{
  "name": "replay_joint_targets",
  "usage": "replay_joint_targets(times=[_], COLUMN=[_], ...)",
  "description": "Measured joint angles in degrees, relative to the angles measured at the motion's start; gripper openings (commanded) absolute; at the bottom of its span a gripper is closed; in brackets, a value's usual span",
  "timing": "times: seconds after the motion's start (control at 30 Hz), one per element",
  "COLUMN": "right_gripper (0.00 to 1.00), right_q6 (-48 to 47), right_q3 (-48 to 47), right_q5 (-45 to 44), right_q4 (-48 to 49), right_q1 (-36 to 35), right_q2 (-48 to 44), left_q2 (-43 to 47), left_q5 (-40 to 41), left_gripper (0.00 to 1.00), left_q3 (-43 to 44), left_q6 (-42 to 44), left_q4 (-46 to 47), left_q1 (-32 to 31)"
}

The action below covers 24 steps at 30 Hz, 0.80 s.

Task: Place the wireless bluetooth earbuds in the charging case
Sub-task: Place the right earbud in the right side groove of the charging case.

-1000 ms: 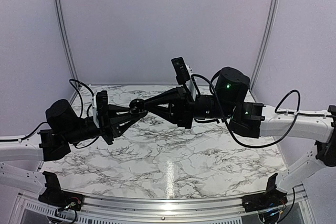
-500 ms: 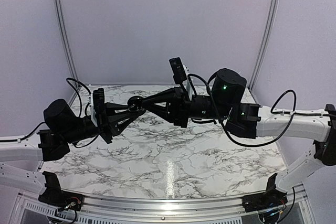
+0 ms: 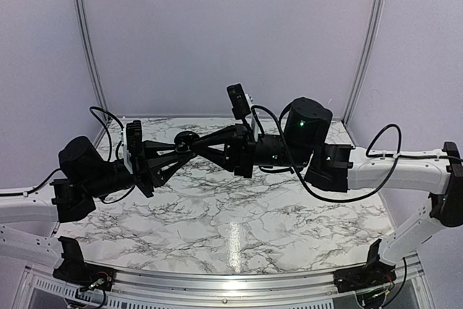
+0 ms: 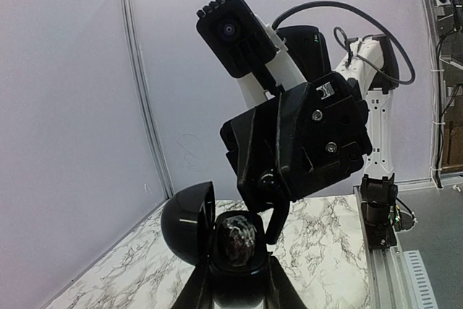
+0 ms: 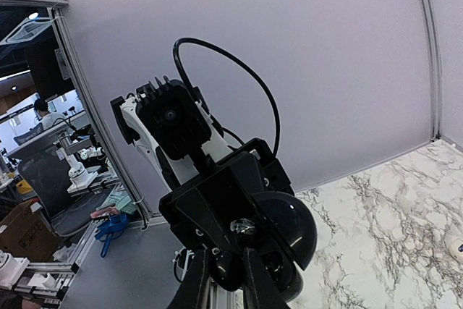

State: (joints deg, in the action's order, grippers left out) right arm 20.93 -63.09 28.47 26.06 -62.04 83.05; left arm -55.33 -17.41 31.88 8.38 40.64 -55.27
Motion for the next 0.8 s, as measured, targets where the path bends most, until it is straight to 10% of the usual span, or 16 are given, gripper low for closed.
replay_joint_targets(times=[0.8], right_gripper=[0.09], right_q6=[0.3], right_q3=[-2.7], right_q5=[-2.3], right_q4=[-0.8], right_q1=[-0.1], right_q2=[0.4], left_q2=[0.0], left_q5=[0.0], left_gripper=[0.00], left_q3=[0.0], left_q6=[-0.2], left_q4=[0.2], left_q1=[-0.2])
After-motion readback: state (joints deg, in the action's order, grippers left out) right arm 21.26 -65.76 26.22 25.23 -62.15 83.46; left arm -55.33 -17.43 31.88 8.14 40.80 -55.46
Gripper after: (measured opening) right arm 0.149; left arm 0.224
